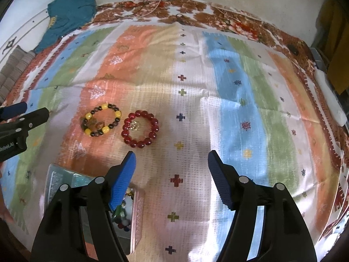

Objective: Organize jewelry
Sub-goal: 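Move both open grippers to the yellow-black and red bead bracelets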

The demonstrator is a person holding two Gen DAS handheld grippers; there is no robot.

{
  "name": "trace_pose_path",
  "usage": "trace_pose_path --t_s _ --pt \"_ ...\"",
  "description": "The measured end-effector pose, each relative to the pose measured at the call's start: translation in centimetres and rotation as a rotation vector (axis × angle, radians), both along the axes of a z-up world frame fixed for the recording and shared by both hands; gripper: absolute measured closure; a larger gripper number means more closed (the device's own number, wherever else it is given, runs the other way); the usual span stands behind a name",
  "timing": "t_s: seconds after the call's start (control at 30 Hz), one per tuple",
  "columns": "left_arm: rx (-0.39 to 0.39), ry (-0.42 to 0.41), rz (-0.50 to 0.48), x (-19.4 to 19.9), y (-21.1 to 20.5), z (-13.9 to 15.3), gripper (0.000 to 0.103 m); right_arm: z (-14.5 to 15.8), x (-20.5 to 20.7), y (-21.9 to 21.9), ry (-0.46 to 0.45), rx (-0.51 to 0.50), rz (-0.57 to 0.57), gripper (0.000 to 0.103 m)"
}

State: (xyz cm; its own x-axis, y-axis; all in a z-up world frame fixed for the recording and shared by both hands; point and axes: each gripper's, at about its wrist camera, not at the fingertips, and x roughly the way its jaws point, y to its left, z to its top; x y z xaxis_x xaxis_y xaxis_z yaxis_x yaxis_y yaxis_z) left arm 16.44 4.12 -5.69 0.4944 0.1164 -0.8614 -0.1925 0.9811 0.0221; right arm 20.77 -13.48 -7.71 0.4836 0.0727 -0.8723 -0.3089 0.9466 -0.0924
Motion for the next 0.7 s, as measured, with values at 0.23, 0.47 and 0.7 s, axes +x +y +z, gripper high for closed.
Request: trace_pose_path --t_s 0.23,0.47,0.7 --pt "0.008 0.031 0.003 1.2 0.6 -1.1 0.026 -0.6 1.1 -0.2 0.017 0.003 -0.02 0.035" --pt "-0.046 0.057 0.002 1.8 0.8 -1.8 0.025 -1.5 2.0 0.2 0.045 0.007 -0.018 0.035" --pt "-0.031 0.085 -0.008 3.1 1.1 -3.2 0.025 -2.8 3.2 0.6 0.076 0.0 -0.017 0.035"
